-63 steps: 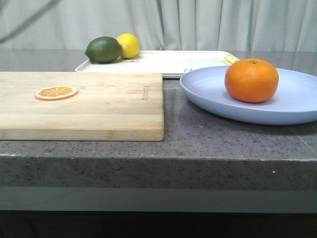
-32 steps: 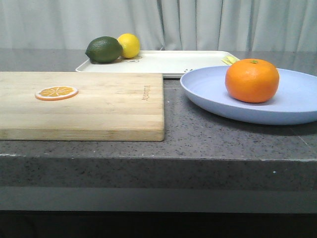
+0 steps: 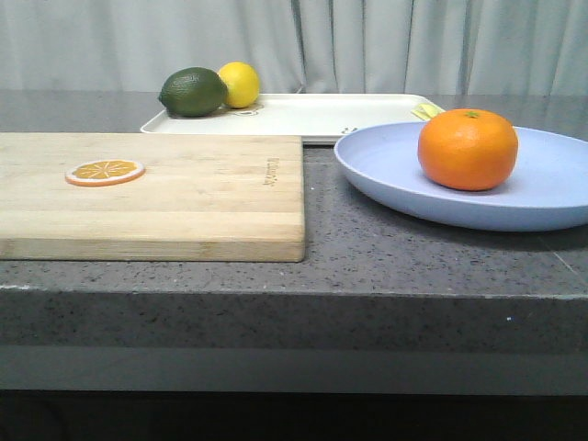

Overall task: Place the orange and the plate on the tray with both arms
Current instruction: 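Move the right gripper to the plate rim nearest it and grip it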

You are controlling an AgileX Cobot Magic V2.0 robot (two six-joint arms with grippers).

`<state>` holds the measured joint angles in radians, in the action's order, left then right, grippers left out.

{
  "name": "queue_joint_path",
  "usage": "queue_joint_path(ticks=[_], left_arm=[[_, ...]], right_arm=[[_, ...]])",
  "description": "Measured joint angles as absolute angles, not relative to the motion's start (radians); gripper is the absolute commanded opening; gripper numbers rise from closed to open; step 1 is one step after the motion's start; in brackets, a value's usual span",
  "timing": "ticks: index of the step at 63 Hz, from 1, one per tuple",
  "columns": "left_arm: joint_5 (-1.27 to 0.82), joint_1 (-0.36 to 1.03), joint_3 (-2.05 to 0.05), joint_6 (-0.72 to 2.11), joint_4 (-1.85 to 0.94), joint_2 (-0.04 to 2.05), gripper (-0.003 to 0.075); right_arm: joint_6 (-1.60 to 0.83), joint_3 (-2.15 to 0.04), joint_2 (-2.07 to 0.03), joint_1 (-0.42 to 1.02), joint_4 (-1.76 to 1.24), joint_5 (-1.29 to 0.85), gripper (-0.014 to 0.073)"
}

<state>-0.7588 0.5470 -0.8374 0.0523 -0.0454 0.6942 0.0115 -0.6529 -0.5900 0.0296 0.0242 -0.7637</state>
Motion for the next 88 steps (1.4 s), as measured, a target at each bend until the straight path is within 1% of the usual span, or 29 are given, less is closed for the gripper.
queue_joint_path(ticks=[7, 22, 29, 42, 52, 58, 77, 88], left_arm=[[-0.759, 0.547, -0.837, 0.052, -0.045, 0.694, 0.0650], [-0.759, 0.547, -0.837, 0.052, -0.045, 0.694, 0.0650], [-0.759, 0.547, -0.837, 0.052, -0.045, 0.694, 0.0650], [-0.759, 0.547, -0.837, 0.052, -0.045, 0.694, 0.0650], [-0.759, 0.547, -0.837, 0.052, -0.045, 0.694, 0.0650], [-0.759, 0.547, -0.837, 0.052, -0.045, 0.694, 0.0650], [-0.759, 0.547, -0.837, 0.052, -0.045, 0.694, 0.0650], [-0.759, 0.547, -0.837, 0.052, -0.045, 0.694, 0.0650]], right_arm=[[0.043, -0.653, -0.590, 0.030, -0.022, -0.764, 0.0624], [0.282, -0.657, -0.621, 0.030, -0.053, -0.764, 0.0575], [0.324, -0.683, -0.693, 0.030, -0.068, -0.764, 0.0552], [0.332, -0.756, -0.864, 0.030, -0.130, -0.781, 0.0503], [0.334, -0.789, -0.995, 0.030, -0.175, -0.741, 0.0413], [0.334, -0.792, -1.048, 0.030, -0.206, -0.699, 0.0382], [0.336, -0.792, -1.199, 0.030, -0.233, -0.617, 0.0383], [0.336, -0.792, -1.262, 0.030, -0.314, -0.570, 0.0383]])
